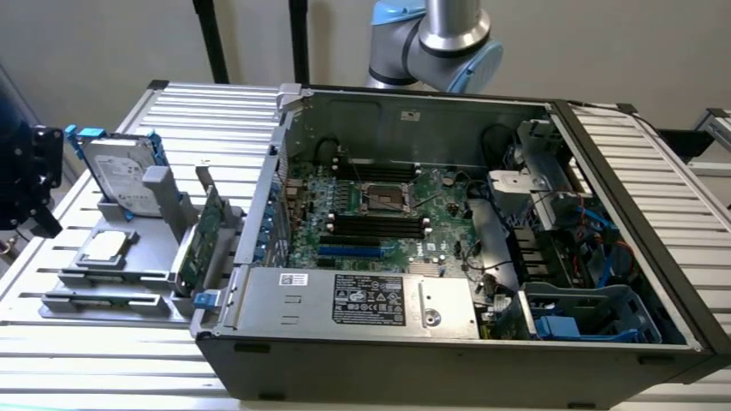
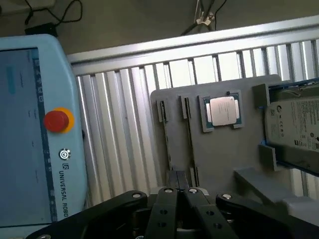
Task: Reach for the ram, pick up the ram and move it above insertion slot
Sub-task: 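Pick up the ram and move it above insertion slot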
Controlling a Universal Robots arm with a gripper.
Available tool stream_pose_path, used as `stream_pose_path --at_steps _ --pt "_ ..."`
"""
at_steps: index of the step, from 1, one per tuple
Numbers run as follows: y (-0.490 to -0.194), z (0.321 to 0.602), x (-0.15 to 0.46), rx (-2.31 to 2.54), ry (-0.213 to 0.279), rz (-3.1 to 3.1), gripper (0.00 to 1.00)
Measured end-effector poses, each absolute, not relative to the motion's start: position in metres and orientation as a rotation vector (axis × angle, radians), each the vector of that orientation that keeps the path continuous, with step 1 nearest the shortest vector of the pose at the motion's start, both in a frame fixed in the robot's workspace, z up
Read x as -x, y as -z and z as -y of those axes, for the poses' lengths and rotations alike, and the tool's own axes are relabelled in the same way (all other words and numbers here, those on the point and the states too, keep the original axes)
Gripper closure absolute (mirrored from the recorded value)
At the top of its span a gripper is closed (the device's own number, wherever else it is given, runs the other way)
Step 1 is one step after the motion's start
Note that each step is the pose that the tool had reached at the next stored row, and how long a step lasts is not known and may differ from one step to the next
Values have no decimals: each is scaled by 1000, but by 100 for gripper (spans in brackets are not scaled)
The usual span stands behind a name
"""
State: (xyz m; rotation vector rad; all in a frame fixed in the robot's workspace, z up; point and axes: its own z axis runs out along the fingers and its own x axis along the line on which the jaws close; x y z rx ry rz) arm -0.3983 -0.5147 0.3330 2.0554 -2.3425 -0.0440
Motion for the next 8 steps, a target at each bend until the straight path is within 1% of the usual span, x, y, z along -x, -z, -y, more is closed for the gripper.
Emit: stream_pose_path --at_steps 8 --pt "-328 515 398 -2211 43 2198 90"
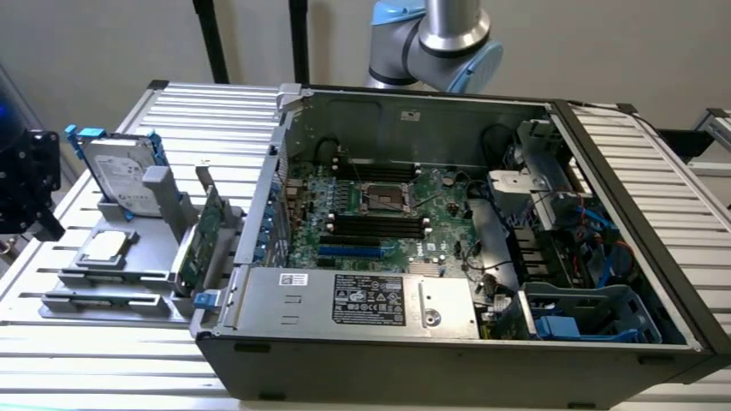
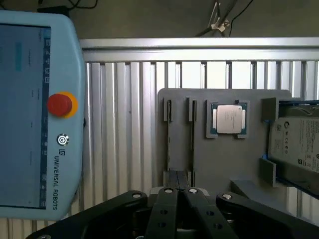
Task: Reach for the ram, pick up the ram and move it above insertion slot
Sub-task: 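Pick up the ram and move it above insertion slot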
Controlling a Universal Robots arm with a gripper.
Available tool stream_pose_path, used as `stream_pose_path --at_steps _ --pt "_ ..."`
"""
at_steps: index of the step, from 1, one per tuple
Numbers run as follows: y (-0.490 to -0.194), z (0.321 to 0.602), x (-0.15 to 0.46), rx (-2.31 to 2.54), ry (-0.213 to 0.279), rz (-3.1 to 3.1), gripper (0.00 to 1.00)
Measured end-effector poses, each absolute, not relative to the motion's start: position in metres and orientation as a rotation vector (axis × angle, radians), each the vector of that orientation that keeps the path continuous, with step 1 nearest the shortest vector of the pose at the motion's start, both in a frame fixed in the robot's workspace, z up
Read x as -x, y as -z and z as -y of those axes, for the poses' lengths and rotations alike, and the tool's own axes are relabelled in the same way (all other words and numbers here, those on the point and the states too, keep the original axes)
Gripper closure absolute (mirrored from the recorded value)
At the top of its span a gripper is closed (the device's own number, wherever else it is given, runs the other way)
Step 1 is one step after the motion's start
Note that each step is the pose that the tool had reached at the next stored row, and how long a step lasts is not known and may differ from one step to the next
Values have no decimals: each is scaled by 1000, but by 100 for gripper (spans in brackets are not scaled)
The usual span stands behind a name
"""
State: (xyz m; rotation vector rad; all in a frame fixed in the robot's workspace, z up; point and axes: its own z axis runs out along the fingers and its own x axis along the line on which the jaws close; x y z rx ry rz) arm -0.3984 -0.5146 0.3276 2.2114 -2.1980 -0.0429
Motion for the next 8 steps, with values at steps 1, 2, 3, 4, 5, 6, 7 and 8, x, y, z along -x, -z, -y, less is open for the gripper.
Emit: stream_pose_path --at_steps 1,2,3,4,5,6,7,8 --pt "-327 514 399 -2224 43 2186 90" --pt "-327 514 399 -2234 43 2177 90" --pt "-326 513 399 -2242 43 2169 90" --pt "-326 512 399 -2246 43 2165 90" --pt "-326 509 399 -2248 42 2164 88" --pt "-325 508 399 -2248 42 2163 88" --pt "-325 507 399 -2248 42 2163 83" --pt "-324 507 399 -2248 42 2163 83"
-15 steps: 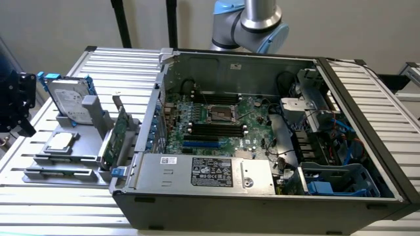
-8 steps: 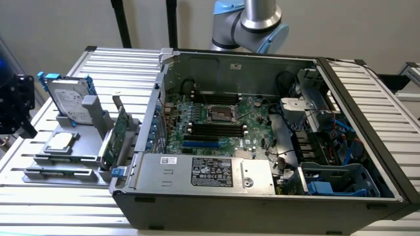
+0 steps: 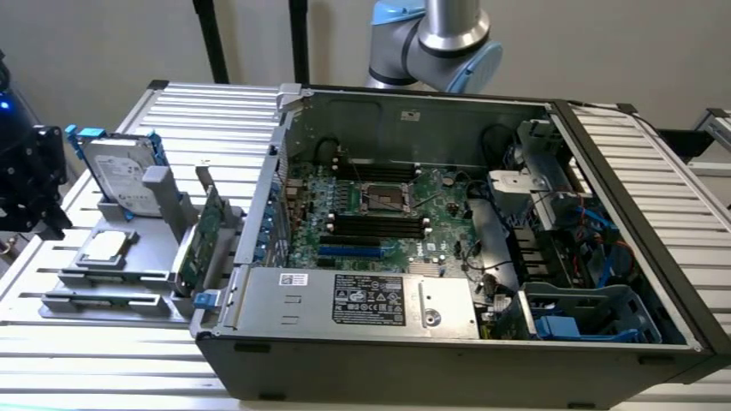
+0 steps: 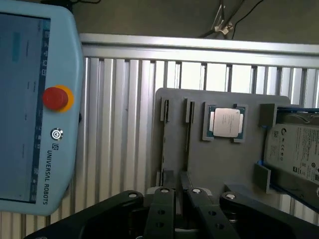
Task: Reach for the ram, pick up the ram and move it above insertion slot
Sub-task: 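Pick up the ram and move it above insertion slot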
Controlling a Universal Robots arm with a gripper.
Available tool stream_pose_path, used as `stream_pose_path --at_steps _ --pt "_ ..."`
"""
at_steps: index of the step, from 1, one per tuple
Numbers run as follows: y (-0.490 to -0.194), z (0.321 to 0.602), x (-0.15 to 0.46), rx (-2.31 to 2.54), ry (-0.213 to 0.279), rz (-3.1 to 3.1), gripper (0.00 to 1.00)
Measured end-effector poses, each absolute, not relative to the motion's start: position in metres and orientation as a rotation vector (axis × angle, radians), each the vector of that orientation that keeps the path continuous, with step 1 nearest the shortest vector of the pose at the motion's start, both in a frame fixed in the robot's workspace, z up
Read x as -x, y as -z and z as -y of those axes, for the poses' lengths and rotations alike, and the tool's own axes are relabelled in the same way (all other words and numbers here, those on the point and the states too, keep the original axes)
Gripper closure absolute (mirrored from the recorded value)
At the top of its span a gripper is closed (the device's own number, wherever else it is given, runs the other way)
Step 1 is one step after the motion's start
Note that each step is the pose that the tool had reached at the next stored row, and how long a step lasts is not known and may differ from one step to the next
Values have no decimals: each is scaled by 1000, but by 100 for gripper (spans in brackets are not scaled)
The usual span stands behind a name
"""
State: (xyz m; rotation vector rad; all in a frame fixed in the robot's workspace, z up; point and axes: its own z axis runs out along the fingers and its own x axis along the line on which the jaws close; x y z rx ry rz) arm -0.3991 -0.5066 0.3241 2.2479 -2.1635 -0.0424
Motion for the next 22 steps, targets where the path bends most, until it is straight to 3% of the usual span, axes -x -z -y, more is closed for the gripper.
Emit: stream_pose_path --at_steps 3,22 --pt "-319 507 400 -2248 42 2163 70" --pt "-302 507 400 -2248 43 2163 70"
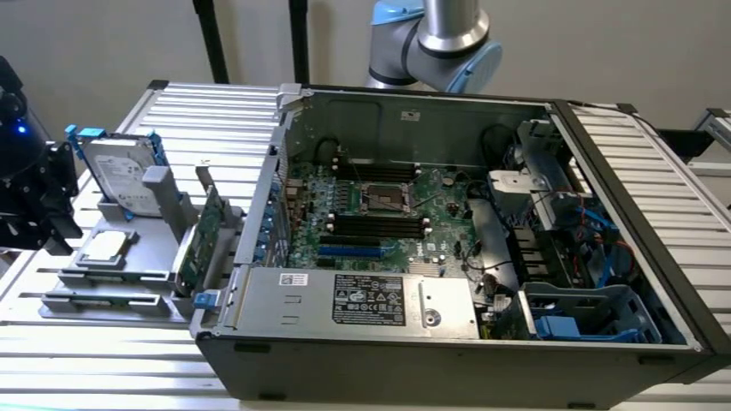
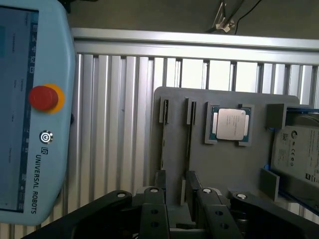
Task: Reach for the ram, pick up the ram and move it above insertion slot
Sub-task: 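Pick up the ram and move it above insertion slot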
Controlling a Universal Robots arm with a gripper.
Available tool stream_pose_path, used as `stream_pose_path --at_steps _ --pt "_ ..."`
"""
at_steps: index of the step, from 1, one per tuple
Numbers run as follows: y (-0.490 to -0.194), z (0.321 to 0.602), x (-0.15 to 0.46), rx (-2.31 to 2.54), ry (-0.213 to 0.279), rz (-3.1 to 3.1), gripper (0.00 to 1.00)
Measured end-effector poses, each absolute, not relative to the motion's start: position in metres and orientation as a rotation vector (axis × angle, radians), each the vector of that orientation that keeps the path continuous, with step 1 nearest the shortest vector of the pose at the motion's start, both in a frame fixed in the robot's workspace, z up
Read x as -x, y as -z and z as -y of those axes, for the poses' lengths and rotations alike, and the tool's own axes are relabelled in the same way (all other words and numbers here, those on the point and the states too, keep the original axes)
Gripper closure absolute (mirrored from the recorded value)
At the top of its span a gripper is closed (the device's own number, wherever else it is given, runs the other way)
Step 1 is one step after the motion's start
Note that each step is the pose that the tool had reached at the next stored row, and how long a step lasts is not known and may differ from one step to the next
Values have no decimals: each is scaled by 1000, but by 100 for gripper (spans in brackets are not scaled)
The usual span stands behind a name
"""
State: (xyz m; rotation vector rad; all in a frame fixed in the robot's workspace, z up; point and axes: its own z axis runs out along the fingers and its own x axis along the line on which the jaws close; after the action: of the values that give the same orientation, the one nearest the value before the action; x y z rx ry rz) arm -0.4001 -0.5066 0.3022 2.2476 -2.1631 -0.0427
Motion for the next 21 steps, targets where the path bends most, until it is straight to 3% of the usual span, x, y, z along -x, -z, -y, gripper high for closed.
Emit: stream_pose_path --at_steps 21 --pt "-289 507 400 -2248 43 2163 70"
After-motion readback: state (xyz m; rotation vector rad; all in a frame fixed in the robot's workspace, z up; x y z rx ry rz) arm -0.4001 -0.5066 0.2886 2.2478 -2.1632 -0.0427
